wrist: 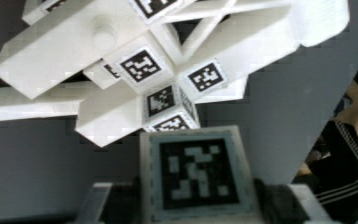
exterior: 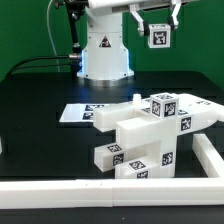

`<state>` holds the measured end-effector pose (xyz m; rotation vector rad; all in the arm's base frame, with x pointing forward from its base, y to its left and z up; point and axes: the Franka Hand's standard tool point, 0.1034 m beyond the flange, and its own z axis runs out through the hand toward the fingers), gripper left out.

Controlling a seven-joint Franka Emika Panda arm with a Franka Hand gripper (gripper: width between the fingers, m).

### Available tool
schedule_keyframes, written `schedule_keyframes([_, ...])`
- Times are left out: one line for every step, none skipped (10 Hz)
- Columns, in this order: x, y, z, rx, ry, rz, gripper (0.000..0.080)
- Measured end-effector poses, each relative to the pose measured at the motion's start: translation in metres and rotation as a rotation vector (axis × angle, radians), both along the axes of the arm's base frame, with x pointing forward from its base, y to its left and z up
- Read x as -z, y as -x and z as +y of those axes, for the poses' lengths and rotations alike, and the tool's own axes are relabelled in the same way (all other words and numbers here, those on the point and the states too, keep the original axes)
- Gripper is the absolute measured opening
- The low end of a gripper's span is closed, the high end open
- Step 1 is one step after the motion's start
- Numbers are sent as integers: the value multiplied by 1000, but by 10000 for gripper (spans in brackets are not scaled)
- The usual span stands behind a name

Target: Assemble chair

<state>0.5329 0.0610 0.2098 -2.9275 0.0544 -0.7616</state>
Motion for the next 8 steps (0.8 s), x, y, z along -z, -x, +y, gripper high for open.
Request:
schedule_keyframes([0,0,0,0,0,1,284])
schedule_keyframes([-1,1,4,-1,-8,5,284])
schedule_keyframes([1,1,10,-4,-9,3,284])
schedule_keyframes([6,2,14,-8,-6,6,284])
schedule_keyframes([9,3,15,-10,-3,9,284])
schedule_keyframes([10,2,14,-11,-1,10,284])
schedule_keyframes([11,-1,9,-25,13,9,284])
schedule_keyframes([13,-7,5,-35,27,6,284])
